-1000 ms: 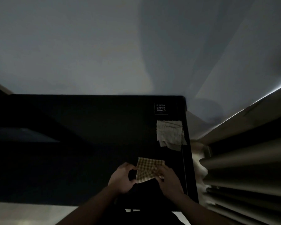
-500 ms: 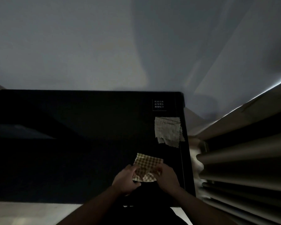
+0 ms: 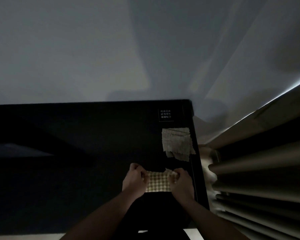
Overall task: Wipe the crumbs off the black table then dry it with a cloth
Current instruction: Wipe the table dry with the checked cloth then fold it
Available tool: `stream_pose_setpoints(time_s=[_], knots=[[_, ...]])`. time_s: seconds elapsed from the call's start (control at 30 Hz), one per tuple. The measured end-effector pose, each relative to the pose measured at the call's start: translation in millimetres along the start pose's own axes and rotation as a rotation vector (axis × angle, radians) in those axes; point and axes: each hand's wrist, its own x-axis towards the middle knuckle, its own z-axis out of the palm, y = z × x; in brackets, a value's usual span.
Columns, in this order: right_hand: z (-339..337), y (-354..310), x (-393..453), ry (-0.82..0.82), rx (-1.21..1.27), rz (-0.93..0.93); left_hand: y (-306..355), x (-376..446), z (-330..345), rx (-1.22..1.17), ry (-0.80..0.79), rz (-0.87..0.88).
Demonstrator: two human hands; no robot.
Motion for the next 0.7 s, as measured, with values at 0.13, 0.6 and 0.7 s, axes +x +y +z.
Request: stream_pose_setpoints(time_s=[0.13,0.6,0.7], knots=[[-1.3,-2.4,-1.1,-0.114,-0.054,0.09,5.8,3.2,2.6,0.01,-0.048,-0.149],[-61.0,-43.3,48.6,-0.182,0.388,0.101,55.5,39.3,-47.9,-0.444,-0.032,-0.135],[-88.5,-64.2,78.3,-0.113,0.464,0.063,81.7,64.6,-67.2,-0.547,-0.01,-0.084]])
